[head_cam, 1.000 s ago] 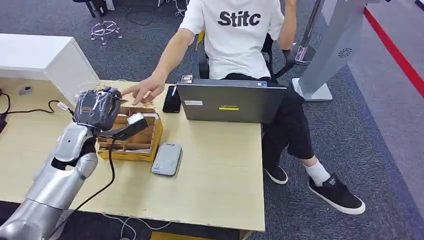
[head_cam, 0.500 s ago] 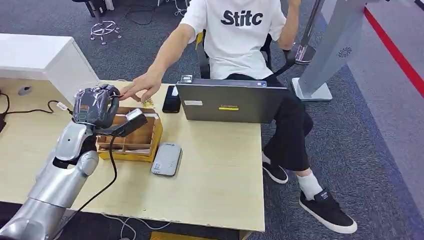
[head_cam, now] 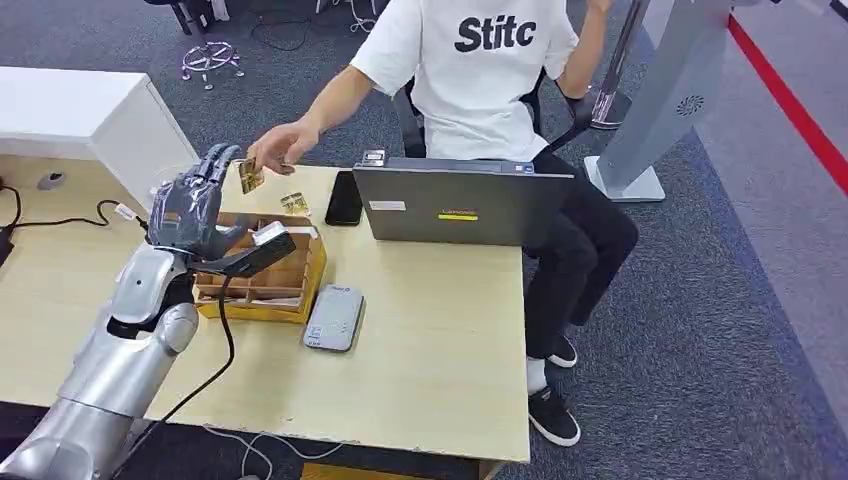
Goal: Pass the card to the sensor for recognition and then transmit it.
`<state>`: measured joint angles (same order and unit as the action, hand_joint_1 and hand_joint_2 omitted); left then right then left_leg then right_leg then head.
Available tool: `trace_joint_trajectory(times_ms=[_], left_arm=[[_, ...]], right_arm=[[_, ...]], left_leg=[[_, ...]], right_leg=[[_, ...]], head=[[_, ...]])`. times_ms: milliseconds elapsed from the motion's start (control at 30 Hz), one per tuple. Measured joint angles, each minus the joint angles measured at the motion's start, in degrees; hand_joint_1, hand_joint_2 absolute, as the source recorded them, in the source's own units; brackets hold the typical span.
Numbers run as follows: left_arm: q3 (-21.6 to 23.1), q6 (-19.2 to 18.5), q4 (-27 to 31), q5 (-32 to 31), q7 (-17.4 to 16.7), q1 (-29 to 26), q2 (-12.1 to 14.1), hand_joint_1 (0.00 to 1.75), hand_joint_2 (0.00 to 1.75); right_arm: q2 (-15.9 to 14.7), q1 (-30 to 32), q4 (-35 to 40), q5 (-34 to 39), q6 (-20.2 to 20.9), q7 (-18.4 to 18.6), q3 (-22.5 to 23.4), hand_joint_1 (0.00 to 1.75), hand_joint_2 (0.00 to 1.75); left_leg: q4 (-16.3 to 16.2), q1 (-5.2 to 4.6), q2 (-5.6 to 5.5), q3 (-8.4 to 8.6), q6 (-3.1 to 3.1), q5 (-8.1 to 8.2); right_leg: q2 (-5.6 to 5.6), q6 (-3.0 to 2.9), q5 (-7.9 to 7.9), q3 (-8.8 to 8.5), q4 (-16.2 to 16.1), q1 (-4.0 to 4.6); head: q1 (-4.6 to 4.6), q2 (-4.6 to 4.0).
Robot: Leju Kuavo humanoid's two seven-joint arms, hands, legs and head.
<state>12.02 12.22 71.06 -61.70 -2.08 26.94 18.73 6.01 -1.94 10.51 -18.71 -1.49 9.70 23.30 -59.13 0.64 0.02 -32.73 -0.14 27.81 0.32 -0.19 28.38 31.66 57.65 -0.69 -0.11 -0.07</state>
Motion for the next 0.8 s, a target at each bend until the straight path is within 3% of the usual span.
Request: trace_joint_trajectory(times_ms=[100,167,267,400,633,700,800], left_arm=[[-0.11,0.48,0.0,0.18,0.11,-0.17,-0.09,0.0,1.75],[-0.52,2.7,0.13,0.81,1.0,-0.7,-0.15,0.0,1.75],[-1.68,7.66,1.71,3.13,3.22,-2.56,-0.48,0.0,1.75],[-4.69,16.76,7.53,8.28,8.89,-7.6,-1.81,0.0,1.75],[-7.87,19.46,13.45,10.98,12.05,-13.29,-3.43,0.0,1.75],[-10.21,25.36,17.86,19.27,21.49,-16.67,-5.82,0.0,1.75],[-16.23,27.06,26.94,34.75,37.26,-24.23,-13.46,0.0,1.75]], right_arm=[[0.0,-0.01,0.0,-0.02,-0.04,0.02,0.15,0.0,1.75],[0.0,0.0,0.0,-0.04,-0.15,0.22,0.22,0.0,1.75],[0.0,0.01,0.0,-0.04,-0.24,0.35,0.42,0.0,1.75],[0.04,0.02,0.0,-0.02,-0.46,0.24,0.87,0.0,1.75],[0.33,0.0,0.0,-0.04,-0.92,0.26,1.11,0.0,1.75],[0.48,0.04,-0.02,-0.11,-1.53,0.54,1.2,0.0,1.75],[0.61,0.13,-0.04,-0.11,-2.44,0.94,1.7,0.0,1.75]], left_leg=[[0.0,0.0,-0.01,0.0,0.0,0.0],[0.0,0.0,0.0,0.0,0.0,0.0],[0.0,0.0,0.0,0.0,0.0,0.0],[0.02,0.0,0.02,-0.02,-0.01,0.02],[0.03,0.0,0.0,-0.03,-0.02,0.0],[0.03,-0.01,0.07,-0.01,-0.02,0.0],[0.03,-0.04,0.08,-0.03,0.01,0.07]], right_leg=[[-0.01,0.0,-0.01,-0.01,0.01,0.0],[0.0,0.0,-0.01,0.0,0.01,0.0],[0.01,0.0,0.0,0.01,0.01,0.0],[0.03,0.0,0.02,0.04,0.0,0.0],[0.0,-0.01,0.0,0.02,0.01,0.0],[0.07,-0.01,-0.01,0.01,0.02,-0.01],[0.09,0.01,0.02,0.04,-0.01,-0.01]], head=[[0.0,0.0],[0.0,0.0],[-0.02,0.0],[0.02,0.0],[0.0,0.0],[-0.02,0.0],[0.02,0.0]])
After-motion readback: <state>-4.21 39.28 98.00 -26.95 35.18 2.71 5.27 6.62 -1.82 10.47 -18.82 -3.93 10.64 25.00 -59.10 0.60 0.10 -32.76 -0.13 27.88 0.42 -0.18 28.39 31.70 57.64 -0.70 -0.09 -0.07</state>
